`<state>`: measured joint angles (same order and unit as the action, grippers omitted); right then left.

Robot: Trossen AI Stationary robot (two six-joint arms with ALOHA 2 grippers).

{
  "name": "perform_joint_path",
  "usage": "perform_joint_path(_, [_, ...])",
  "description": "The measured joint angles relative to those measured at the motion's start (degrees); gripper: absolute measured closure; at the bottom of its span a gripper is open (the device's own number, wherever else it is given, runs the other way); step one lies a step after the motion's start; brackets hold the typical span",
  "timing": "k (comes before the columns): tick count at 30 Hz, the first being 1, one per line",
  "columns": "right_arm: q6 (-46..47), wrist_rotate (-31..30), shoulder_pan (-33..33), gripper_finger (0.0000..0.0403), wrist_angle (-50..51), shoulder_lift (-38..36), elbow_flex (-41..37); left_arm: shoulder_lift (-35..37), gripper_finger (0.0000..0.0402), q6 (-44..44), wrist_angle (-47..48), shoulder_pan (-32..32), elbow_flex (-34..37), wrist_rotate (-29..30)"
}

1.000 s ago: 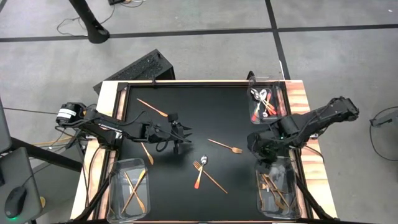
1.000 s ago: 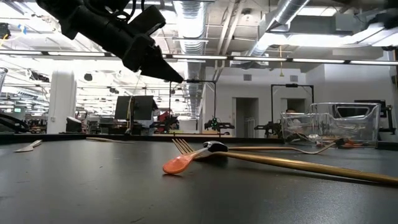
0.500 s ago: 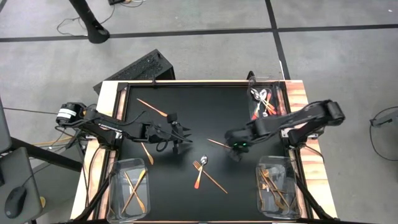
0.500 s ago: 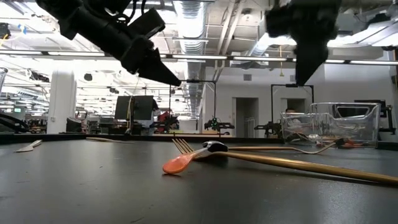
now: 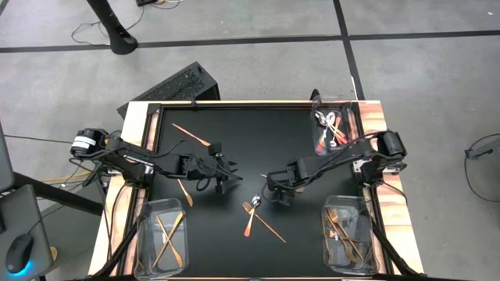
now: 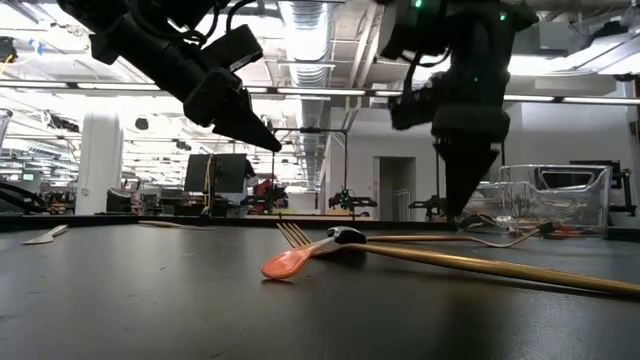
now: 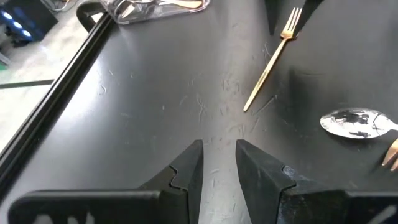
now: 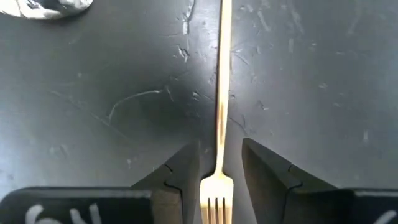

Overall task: Sort silverware by color (type)
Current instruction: Put the gold fork into the bottom right transparent bin

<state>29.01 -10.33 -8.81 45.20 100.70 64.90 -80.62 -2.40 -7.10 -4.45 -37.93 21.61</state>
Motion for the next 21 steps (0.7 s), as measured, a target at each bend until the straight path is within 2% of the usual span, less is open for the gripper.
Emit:
perform_joint_path(6, [-2.72, 1.01, 1.52, 0.0264, -1.47, 3.62, 0.0, 0.0, 0.0315, 0.2, 1.14, -0.13, 0.0, 0.02])
perform_joint_path(11, [-4.04, 1.17, 2.74, 0.0272, -1.54, 3.59, -0.32, 0.0, 0.0315, 0.67, 2.42, -0.13, 0.0, 0.0])
perform_joint_path(14, [-4.12, 1.69, 3.72, 0.0304, -1.04, 3.61, -1.09, 0.0, 0.0315, 1.22, 2.72, -0.13, 0.0, 0.0])
perform_joint_path(18, [-4.22, 7.55, 5.3, 0.0359, -5.95, 3.06, -4.41, 0.0, 0.0315, 2.01, 2.94, -0.53, 0.0, 0.03])
perform_joint_path(21, [-4.22, 9.75, 6.07, 0.0378, -9.41, 2.83, -7.32, 0.0, 0.0315, 2.68, 3.21, -1.53, 0.0, 0.19])
